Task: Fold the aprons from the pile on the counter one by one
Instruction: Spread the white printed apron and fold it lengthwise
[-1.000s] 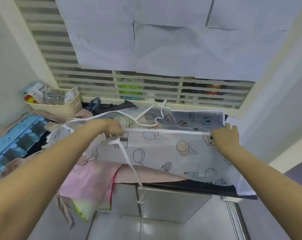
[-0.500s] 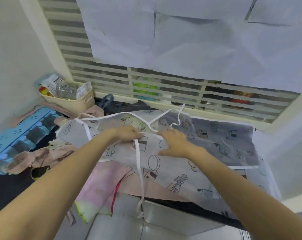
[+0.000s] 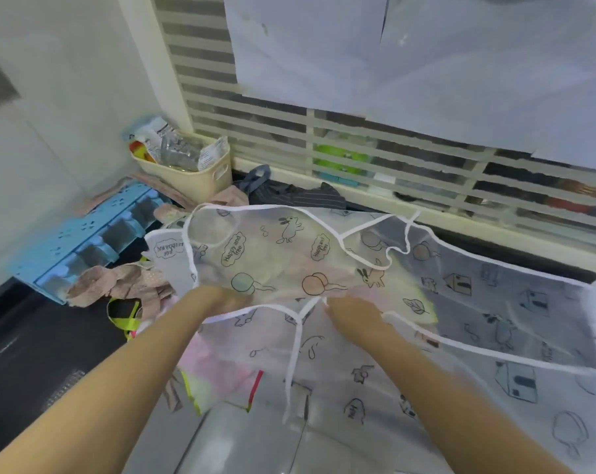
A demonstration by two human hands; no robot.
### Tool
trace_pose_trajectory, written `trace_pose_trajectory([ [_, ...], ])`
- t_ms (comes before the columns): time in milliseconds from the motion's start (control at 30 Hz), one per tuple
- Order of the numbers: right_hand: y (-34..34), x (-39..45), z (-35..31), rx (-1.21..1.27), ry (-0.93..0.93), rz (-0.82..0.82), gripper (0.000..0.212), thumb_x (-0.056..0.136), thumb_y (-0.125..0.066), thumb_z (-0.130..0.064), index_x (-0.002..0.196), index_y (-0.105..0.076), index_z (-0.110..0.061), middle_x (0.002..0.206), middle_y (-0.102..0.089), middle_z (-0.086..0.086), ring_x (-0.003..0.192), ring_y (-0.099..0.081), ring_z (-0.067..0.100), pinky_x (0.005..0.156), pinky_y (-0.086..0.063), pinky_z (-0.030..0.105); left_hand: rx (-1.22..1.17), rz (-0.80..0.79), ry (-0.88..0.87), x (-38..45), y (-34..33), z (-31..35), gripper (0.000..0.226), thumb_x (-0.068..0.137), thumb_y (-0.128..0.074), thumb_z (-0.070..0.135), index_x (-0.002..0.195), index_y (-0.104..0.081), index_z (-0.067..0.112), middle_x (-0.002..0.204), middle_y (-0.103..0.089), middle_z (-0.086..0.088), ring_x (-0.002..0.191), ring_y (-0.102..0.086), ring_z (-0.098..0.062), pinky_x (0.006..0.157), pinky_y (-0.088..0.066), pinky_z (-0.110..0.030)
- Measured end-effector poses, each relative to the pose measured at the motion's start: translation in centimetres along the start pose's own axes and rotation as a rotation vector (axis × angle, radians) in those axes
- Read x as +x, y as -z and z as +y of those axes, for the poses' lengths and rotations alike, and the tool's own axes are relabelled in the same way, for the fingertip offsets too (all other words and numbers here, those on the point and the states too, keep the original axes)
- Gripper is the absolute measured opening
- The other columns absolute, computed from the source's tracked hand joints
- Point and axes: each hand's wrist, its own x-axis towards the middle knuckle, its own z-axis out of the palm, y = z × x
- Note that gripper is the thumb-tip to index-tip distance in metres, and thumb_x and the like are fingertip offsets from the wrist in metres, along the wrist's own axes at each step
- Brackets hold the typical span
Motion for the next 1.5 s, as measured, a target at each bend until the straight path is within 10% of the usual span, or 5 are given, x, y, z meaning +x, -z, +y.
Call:
trace_pose_trajectory([
  [567, -0.7, 3.5, -2.6, -0.306, -0.073, 0.135, 0.040, 0.093, -0.042, -0.008, 0.132, -0.038, -0.009, 0.122, -0.055, 0.009, 0.113, -0.051, 0.027, 0.096, -0.036, 0.038, 0.164, -0.138, -0.476, 0.4, 0.2, -0.9, 0.066, 0.080, -0.068, 0.045, 0.133, -0.042, 0.014, 0.130, -0.049, 0.001, 0.118, -0.049, -0.022, 0.101, -0.039, -0.033],
  [733, -2.1, 0.2, -0.5, -0.228, -0.250, 0.410, 0.030, 0.071, -0.072, -0.016, 0.097, -0.062, -0.007, 0.094, -0.062, 0.012, 0.082, -0.061, 0.029, 0.076, -0.047, 0.039, 0.121, 0.108, -0.564, 2.9, -3.0, -0.1, 0.019, 0.090, -0.056, 0.025, 0.075, -0.056, 0.014, 0.076, -0.055, -0.004, 0.078, -0.056, -0.025, 0.065, -0.041, -0.029],
  [1167, -7.8, -9.2, 5.4, 0.085, -0.572, 0.277, 0.055, 0.097, -0.041, -0.040, 0.146, -0.026, -0.020, 0.155, -0.015, 0.019, 0.138, -0.017, 0.049, 0.108, -0.015, 0.064, 0.453, 0.676, -0.224, 1.8, -3.8, 3.7, 0.031, 0.090, -0.040, 0.003, 0.117, -0.053, 0.008, 0.111, -0.062, -0.008, 0.110, -0.056, -0.029, 0.104, -0.029, -0.039],
  [1333, -8.5, -10.9, 6.9, 0.334, -0.554, -0.079, 0.061, 0.098, -0.028, -0.051, 0.150, -0.003, -0.031, 0.158, 0.009, 0.006, 0.142, 0.003, 0.044, 0.113, -0.005, 0.059, 0.360, 0.959, -0.655, -0.6, -5.0, 7.4, 0.041, 0.077, -0.057, -0.004, 0.117, -0.051, 0.005, 0.122, -0.051, -0.014, 0.112, -0.050, -0.033, 0.100, -0.032, -0.044],
  [1500, -6.6, -11.9, 8.1, 0.287, -0.325, 0.054, 0.059, 0.098, -0.040, -0.038, 0.149, -0.019, -0.017, 0.156, -0.020, 0.005, 0.142, -0.020, 0.024, 0.116, -0.014, 0.046, 1.232, 0.320, -1.009, -2.8, -9.7, 11.0, 0.061, 0.088, -0.056, 0.010, 0.143, -0.033, 0.023, 0.147, -0.032, 0.001, 0.139, -0.024, -0.022, 0.112, -0.022, -0.043],
])
